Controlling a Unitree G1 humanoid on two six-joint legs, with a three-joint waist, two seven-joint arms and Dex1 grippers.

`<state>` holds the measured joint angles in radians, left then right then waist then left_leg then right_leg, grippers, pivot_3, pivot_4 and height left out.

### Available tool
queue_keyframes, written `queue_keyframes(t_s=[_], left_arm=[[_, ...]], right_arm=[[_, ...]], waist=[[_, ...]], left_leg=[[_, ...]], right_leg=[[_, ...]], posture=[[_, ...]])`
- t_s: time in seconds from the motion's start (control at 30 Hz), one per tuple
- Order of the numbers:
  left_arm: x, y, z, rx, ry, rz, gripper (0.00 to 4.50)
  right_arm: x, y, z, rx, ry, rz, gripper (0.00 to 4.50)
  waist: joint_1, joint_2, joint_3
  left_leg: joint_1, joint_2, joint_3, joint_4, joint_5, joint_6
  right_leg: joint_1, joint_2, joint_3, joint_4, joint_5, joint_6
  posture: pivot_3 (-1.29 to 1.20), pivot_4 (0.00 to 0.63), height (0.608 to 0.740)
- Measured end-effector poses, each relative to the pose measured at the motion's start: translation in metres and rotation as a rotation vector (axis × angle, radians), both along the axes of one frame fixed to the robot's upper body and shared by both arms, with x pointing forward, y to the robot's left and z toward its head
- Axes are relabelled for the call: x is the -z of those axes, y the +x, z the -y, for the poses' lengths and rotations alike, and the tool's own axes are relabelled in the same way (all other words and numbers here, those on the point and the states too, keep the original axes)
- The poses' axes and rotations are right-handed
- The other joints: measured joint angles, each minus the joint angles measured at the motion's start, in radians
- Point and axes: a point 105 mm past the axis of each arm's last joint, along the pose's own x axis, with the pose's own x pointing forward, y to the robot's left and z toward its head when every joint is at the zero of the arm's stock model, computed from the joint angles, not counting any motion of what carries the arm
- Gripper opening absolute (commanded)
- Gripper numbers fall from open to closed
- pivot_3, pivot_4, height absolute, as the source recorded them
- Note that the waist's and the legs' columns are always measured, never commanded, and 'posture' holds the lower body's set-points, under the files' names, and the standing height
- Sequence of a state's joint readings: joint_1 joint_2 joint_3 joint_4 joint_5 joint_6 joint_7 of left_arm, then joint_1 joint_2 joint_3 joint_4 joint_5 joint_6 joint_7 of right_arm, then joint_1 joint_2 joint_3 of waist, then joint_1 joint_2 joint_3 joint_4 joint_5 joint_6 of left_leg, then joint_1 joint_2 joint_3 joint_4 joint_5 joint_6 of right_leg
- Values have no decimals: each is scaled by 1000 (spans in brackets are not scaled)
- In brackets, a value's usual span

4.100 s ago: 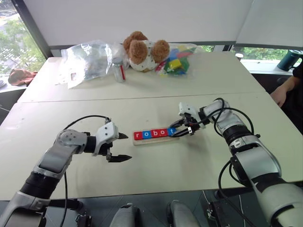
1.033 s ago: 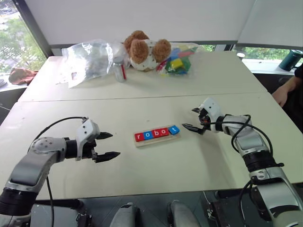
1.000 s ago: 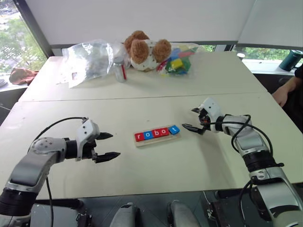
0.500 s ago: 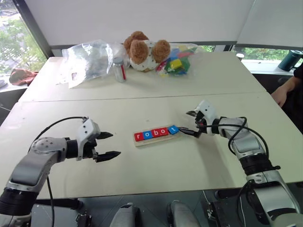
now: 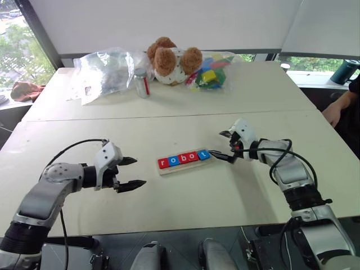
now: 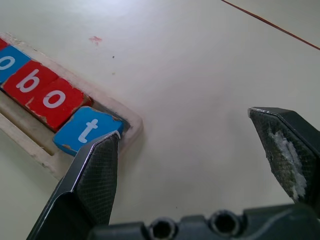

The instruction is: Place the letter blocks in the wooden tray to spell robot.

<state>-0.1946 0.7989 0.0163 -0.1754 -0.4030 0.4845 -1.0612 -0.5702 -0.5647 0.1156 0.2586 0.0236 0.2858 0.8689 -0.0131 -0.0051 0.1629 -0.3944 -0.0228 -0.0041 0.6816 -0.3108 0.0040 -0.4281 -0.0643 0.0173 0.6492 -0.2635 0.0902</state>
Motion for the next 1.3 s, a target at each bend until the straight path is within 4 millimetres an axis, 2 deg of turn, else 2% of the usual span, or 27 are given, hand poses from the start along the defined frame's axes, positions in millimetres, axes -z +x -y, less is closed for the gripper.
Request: queue_keyframes(t_s=[0.17, 0.4, 0.67, 0.9, 1.07, 1.2, 1.3], left_arm=[[1, 1, 0, -1, -4, 1, 4500], [0, 2, 0, 0, -5, 8, 4500], [0, 2, -1, -2, -5, 7, 4500], [0, 2, -1, -4, -5, 8, 4500], [1, 1, -1, -12, -3, 8, 4500], [2, 1, -1, -13, -4, 6, 4500], [6, -5, -6, -26, -8, -16, 4500]], right_arm=[[-7, -8, 8, -22, -50, 26, 4476], [-4, -25, -2, -95, -34, -6, 4476], [9, -23, -15, -108, -19, -36, 4476], [3, -13, -21, -110, -28, 6, 4476], [2, -13, -21, -120, -30, 7, 4476], [0, -32, -22, -166, -20, -36, 4476], [-12, -52, -9, -138, 62, -101, 4476]], waist=[[0, 0, 0], [0, 0, 0], [-1, 0, 0], [0, 0, 0], [-1, 0, 0], [3, 0, 0], [3, 0, 0]], left_leg=[[0, 0, 0, 0, 0, 0], [0, 0, 0, 0, 0, 0], [0, 0, 0, 0, 0, 0], [0, 0, 0, 0, 0, 0], [0, 0, 0, 0, 0, 0], [0, 0, -1, 0, 0, 0], [-1, 0, -1, 0, 0, 1]], right_leg=[[0, 0, 0, 0, 0, 0], [0, 0, 0, 0, 0, 0], [0, 0, 0, 0, 0, 0], [0, 0, 0, 0, 0, 0], [0, 0, 0, 0, 0, 0], [0, 0, 0, 0, 0, 0], [0, 0, 0, -1, 0, 0]], posture=[[0, 150, 740], [0, 150, 740], [0, 150, 740], [0, 150, 740], [0, 150, 740], [0, 150, 740], [0, 150, 740]])
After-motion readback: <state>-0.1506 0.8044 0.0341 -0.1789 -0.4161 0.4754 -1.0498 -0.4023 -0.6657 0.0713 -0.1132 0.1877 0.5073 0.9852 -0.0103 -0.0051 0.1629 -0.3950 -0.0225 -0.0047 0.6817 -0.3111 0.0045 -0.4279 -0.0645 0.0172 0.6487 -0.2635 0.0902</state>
